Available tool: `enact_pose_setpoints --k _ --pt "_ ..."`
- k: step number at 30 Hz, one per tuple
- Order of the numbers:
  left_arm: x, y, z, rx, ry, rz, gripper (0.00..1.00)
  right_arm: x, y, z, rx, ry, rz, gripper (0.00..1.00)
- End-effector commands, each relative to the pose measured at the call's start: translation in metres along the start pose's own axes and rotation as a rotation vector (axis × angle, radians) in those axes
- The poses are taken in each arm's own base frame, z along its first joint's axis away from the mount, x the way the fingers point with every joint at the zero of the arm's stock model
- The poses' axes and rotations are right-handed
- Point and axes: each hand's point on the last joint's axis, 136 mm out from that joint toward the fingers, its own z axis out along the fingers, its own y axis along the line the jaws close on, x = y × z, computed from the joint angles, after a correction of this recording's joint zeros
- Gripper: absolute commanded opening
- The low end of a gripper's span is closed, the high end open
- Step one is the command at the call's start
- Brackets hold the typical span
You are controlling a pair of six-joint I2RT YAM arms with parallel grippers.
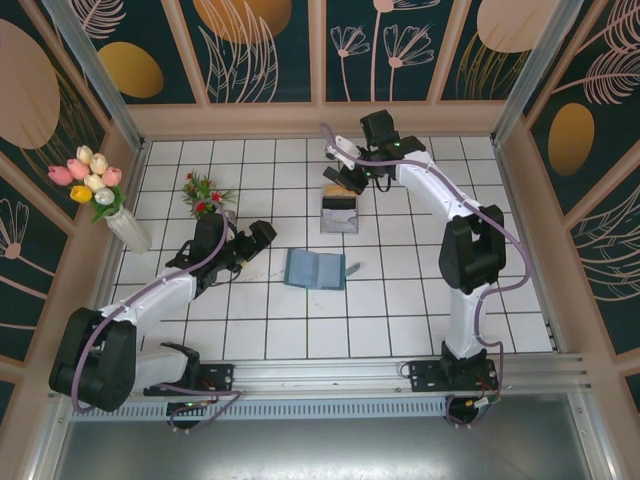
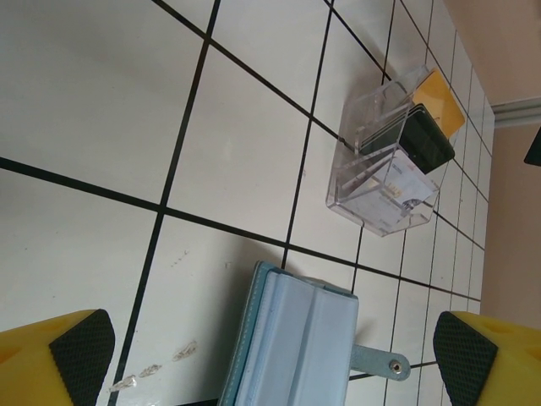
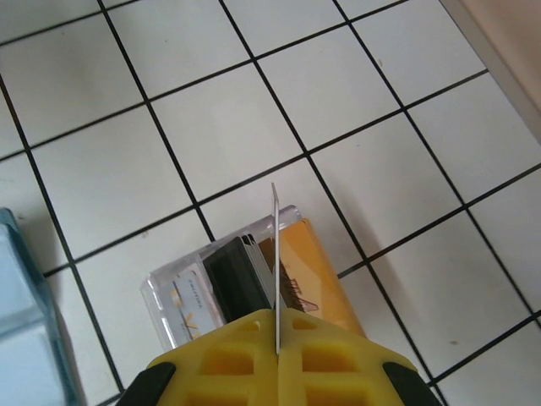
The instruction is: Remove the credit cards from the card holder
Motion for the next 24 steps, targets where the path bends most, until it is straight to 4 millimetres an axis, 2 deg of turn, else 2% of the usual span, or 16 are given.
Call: enact_pose_setpoints --k 1,8,14,18,24 --pt "-0.006 -0.013 -0.002 0.023 0.002 0.024 0.99 0.012 0.007 0.010 -0.044 0.039 -0.091 0.00" --pt "-0.004 -0.014 0.001 0.034 0.020 0.015 0.99 0.022 0.003 0.022 -0.056 0.101 -0.116 0.00" --pt "-0.005 -0.015 -0.001 0.035 0.014 0.013 0.99 0.024 0.013 0.027 -0.107 0.105 -0.145 0.00" --pt "-0.003 -0.012 0.001 0.029 0.021 0.008 0.99 0.033 0.027 0.034 -0.206 0.144 -0.150 0.00" --pt "-0.002 -0.014 0.004 0.037 0.036 0.007 0.99 0.042 0.019 0.045 -0.170 0.203 -0.169 0.00"
